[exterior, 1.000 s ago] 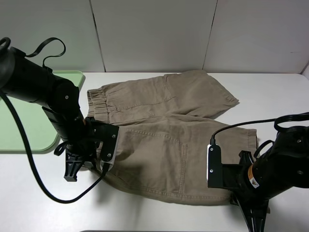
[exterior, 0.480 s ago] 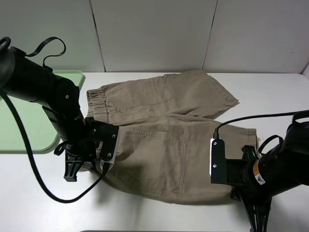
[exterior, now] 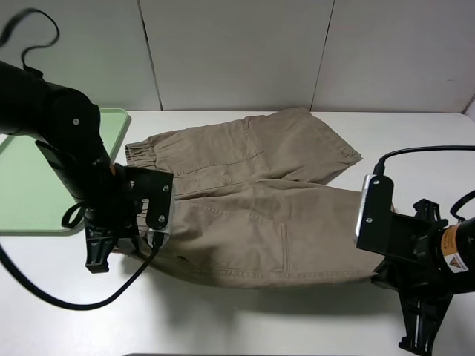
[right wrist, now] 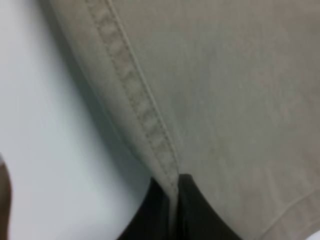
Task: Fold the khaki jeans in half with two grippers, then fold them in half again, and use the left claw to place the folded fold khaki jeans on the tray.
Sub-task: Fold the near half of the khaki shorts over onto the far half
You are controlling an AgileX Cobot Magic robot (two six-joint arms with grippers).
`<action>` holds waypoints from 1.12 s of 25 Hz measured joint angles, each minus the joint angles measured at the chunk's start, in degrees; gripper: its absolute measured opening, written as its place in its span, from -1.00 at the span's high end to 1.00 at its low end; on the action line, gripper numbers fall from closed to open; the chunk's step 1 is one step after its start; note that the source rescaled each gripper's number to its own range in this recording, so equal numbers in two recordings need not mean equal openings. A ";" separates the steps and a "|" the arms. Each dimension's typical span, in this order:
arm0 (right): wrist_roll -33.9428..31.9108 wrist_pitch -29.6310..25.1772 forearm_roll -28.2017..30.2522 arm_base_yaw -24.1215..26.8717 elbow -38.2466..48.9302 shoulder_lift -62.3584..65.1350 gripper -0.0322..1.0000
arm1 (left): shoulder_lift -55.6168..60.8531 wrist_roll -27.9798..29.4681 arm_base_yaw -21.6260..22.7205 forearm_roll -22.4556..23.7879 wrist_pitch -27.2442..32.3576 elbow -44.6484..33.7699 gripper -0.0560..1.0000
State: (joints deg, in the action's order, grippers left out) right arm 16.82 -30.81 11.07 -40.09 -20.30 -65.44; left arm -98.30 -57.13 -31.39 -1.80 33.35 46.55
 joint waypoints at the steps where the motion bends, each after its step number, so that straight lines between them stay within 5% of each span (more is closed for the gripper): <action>1: -0.11 -1.36 -0.85 0.00 0.00 1.61 0.94 | 1.41 0.41 0.00 0.00 0.12 0.00 0.87; 15: -2.81 -25.49 -4.00 0.00 -17.63 9.43 0.94 | 16.27 2.38 0.00 -0.53 9.06 0.00 0.88; 28: -3.60 -36.08 -6.25 -0.13 -28.10 9.43 0.94 | 24.25 7.49 -0.06 -2.72 20.99 0.00 0.88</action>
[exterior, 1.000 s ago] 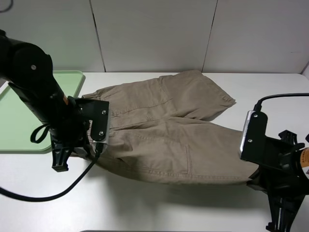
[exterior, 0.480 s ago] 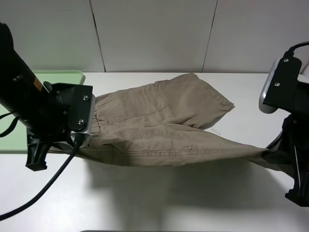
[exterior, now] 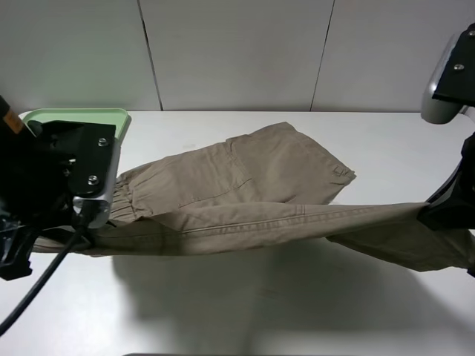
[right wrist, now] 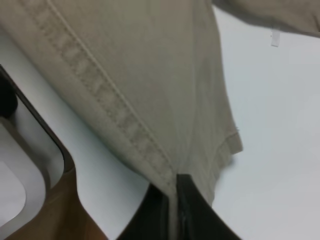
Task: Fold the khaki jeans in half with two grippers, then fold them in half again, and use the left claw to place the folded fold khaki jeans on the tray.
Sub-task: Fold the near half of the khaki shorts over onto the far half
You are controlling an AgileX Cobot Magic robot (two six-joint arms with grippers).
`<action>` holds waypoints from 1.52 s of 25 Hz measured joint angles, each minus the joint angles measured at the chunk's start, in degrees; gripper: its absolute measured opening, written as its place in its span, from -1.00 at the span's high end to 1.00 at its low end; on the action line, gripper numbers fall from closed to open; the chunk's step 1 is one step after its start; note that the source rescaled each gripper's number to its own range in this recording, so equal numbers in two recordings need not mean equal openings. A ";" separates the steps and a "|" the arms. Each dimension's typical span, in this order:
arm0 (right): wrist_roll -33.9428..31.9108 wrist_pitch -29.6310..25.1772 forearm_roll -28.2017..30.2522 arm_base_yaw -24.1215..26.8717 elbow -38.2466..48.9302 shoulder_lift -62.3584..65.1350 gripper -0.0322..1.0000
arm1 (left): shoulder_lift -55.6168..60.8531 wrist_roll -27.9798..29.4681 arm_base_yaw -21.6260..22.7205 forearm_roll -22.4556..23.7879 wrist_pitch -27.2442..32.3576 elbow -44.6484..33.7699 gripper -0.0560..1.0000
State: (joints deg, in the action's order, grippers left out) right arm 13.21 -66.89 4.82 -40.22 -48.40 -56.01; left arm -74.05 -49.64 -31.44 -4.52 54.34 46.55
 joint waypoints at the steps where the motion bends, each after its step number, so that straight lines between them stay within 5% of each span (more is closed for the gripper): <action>1: 0.00 -0.23 0.06 0.00 -0.16 0.00 0.94 | 1.37 0.37 0.00 -0.27 0.71 0.00 0.88; 11: 0.00 -0.47 6.60 0.00 -0.63 -8.00 0.94 | 2.33 4.95 0.00 -0.22 -7.57 -3.49 0.88; 30: 1.34 11.34 11.53 7.80 -31.12 -37.07 0.94 | 0.45 35.87 0.15 25.68 -21.60 -6.29 0.89; 38: 1.50 20.64 12.40 8.16 -34.30 -45.57 0.94 | -10.21 46.15 5.58 32.24 -28.48 -6.29 0.89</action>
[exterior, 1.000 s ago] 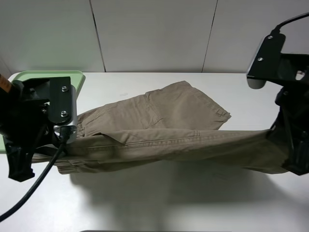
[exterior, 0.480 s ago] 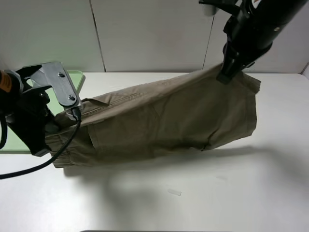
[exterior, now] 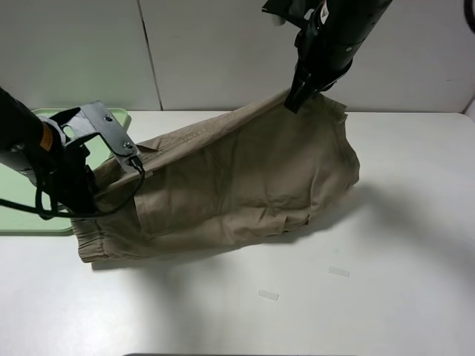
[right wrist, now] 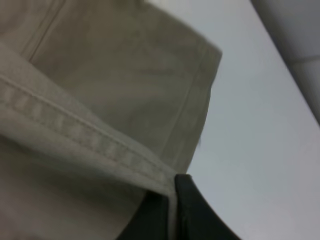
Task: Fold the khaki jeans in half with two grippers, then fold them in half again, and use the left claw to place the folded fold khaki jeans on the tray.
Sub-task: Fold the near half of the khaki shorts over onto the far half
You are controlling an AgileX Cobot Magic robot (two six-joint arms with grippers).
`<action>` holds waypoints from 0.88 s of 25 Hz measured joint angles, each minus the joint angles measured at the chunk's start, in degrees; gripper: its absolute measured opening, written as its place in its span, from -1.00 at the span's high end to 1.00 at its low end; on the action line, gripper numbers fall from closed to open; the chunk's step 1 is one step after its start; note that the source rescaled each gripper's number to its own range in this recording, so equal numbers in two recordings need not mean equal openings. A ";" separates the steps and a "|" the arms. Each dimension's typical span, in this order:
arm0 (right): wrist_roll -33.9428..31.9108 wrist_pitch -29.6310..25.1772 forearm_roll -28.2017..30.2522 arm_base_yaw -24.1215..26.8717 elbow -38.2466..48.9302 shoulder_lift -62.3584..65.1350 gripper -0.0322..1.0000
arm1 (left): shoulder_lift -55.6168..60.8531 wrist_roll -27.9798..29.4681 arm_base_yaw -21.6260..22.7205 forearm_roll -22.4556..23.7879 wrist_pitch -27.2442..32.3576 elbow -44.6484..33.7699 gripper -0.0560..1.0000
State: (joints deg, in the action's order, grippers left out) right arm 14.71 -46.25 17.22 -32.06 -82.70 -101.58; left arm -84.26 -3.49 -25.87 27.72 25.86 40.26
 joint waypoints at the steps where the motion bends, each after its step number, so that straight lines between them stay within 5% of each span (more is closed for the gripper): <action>1: 0.00 1.08 0.16 0.00 -0.06 -0.71 0.94 | -0.82 0.47 0.63 0.20 -0.95 0.00 0.89; 14: -4.71 16.78 3.51 2.96 -0.19 -8.73 0.94 | -5.93 1.39 9.12 3.14 -14.93 -0.17 0.89; 22: -5.60 20.42 4.67 4.18 -0.25 -10.70 0.94 | -5.93 1.39 11.27 5.48 -20.00 -0.28 0.89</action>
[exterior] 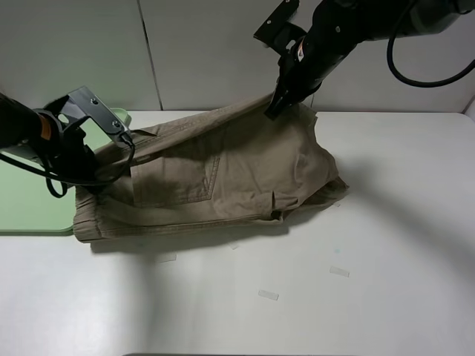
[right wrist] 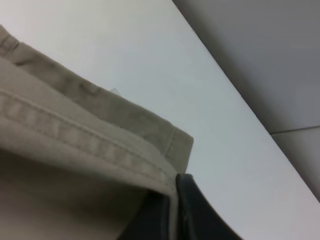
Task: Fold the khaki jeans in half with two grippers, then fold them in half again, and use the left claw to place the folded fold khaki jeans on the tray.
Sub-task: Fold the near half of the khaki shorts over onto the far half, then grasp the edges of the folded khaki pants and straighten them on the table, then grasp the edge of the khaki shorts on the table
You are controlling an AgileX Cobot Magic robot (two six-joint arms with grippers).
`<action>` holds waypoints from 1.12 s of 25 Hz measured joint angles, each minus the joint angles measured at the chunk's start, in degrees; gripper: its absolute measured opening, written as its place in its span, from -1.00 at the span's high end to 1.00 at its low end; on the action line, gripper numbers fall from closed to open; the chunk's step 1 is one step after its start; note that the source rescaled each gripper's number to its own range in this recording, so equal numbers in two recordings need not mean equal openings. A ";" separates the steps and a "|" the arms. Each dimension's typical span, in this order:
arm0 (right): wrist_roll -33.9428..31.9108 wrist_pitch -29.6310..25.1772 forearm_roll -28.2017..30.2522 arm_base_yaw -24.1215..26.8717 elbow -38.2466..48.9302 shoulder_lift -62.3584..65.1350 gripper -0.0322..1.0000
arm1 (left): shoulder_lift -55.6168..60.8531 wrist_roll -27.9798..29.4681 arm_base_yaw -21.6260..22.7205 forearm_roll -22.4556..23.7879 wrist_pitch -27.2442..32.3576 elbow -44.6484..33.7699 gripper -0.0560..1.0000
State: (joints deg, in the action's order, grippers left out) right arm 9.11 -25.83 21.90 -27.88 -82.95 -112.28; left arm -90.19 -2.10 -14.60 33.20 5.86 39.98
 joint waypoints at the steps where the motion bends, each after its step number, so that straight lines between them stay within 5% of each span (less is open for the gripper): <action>1: 0.00 0.27 0.22 0.00 0.00 -0.04 0.91 | 0.00 0.00 0.06 0.06 -0.14 0.00 0.89; 3: -0.07 0.74 1.54 0.12 0.00 -0.06 0.64 | 0.00 0.00 0.11 0.17 -0.15 -0.07 0.72; 6: -0.44 0.96 3.41 0.46 0.00 -0.06 -0.47 | 0.00 0.00 0.54 0.30 0.65 -0.07 -0.09; 7: -0.51 0.96 3.89 0.46 0.00 -0.06 -0.66 | 0.00 0.00 0.62 0.36 0.70 -0.07 -0.42; 9: -0.57 0.96 4.22 0.46 0.00 -0.06 -0.89 | 0.00 0.00 0.62 0.42 0.15 -0.07 -0.76; 12: -0.82 0.96 4.41 0.46 0.00 -0.06 -0.98 | 0.00 -0.05 0.62 0.47 -2.36 -0.07 -0.93; 19: -4.98 -0.74 2.78 0.46 0.00 -0.06 -1.00 | 0.00 0.19 0.62 0.47 -5.10 -0.07 -0.99; 28: -7.97 -10.32 -3.96 0.46 -0.39 2.31 -1.00 | 8.58 9.95 0.62 0.47 7.10 -0.07 -0.98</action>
State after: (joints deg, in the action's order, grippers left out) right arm 1.14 -36.15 17.94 -27.43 -83.34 -109.97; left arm -81.60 7.85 -13.98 33.66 12.96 39.92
